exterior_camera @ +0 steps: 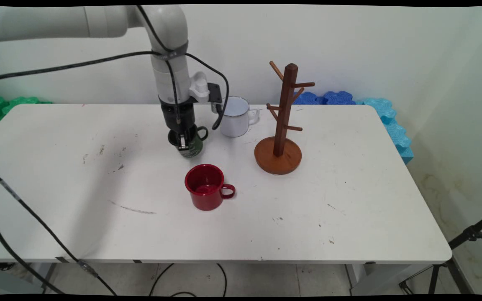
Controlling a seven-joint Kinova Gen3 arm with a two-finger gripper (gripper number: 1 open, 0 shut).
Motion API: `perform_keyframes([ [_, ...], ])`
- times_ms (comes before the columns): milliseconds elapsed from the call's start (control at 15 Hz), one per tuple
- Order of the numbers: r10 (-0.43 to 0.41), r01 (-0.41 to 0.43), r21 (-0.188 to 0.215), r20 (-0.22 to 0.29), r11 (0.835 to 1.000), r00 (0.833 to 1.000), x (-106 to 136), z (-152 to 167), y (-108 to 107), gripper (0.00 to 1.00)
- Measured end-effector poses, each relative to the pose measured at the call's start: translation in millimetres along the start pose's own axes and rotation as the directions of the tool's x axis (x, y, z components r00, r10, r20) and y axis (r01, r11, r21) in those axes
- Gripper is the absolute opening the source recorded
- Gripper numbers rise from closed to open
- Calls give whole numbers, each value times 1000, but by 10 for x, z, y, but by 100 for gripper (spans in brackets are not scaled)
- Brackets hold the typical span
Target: Place the picked object on the table
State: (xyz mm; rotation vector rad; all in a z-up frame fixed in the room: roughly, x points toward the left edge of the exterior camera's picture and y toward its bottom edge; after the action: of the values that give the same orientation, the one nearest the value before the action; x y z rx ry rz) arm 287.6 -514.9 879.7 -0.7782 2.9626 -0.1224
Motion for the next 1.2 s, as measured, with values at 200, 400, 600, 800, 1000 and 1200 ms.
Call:
perform_keyframes([
  [200, 1, -1, -10, 3, 1000, 1000, 60, 58, -9, 0],
  [400, 3, -3, -19, 5, 1000, 1000, 108, 110, -15, 0],
  [600, 5, -5, -26, 5, 1000, 1000, 156, 158, -18, 0],
  [800, 7, -7, -31, 1, 999, 1000, 199, 202, -22, 100],
  [1000, 10, -11, -32, -12, 999, 1000, 231, 227, -20, 100],
  [1200, 22, -22, -31, -28, 999, 999, 258, 231, 8, 100],
])
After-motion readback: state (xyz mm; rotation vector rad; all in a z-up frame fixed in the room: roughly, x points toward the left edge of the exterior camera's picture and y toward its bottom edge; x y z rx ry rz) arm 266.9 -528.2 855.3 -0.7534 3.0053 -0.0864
